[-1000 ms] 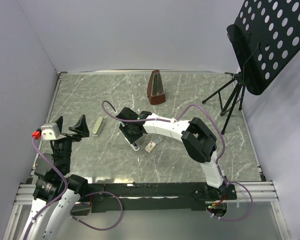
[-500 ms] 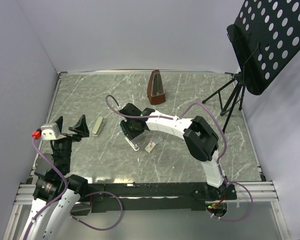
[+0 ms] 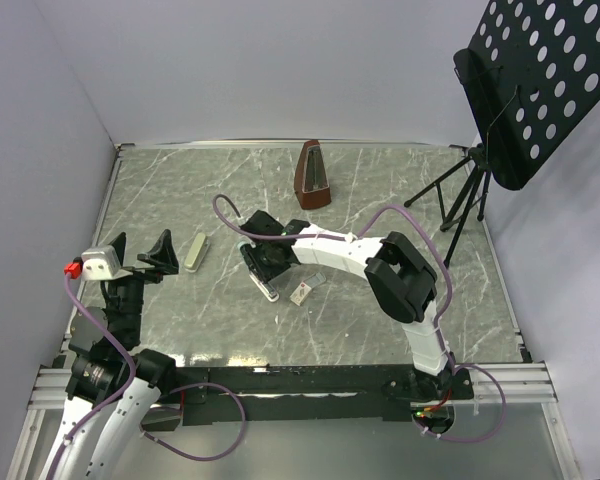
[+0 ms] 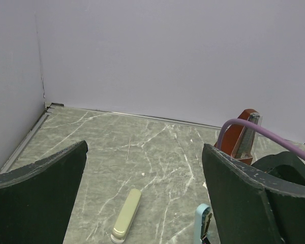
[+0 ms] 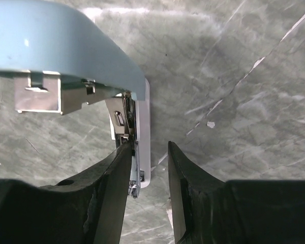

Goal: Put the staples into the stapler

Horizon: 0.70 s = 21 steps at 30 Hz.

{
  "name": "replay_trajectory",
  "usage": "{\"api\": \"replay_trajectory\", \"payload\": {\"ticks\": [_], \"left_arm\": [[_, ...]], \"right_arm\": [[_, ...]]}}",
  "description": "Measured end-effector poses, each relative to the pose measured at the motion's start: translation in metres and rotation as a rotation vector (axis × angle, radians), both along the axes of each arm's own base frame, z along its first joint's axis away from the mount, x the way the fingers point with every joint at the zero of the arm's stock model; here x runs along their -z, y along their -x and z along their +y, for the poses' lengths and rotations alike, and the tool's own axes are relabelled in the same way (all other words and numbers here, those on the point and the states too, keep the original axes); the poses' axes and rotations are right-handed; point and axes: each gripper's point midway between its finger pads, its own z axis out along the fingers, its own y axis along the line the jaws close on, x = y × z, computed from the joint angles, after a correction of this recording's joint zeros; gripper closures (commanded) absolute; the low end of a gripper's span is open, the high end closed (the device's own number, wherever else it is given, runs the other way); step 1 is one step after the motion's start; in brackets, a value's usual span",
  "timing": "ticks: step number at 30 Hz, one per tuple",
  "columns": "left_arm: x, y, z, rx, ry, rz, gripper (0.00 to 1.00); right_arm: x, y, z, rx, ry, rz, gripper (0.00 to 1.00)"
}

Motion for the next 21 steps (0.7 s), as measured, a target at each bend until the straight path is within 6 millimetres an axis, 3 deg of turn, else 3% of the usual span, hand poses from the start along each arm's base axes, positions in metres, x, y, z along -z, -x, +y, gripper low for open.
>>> {"api": "replay_trajectory", "payload": {"ticks": [11,21], "left_arm": [[0.0,0.0,0.0,0.0,0.0,0.0,0.01],[0.0,0.0,0.0,0.001,0.0,0.0,0.0]], "right_arm": [[0.004,0.006,-0.003,-0.003,-0.003,0.017,0.59],[0.003,0.025,-0.027,-0.024,-0.022,0.004,0.55]]}}
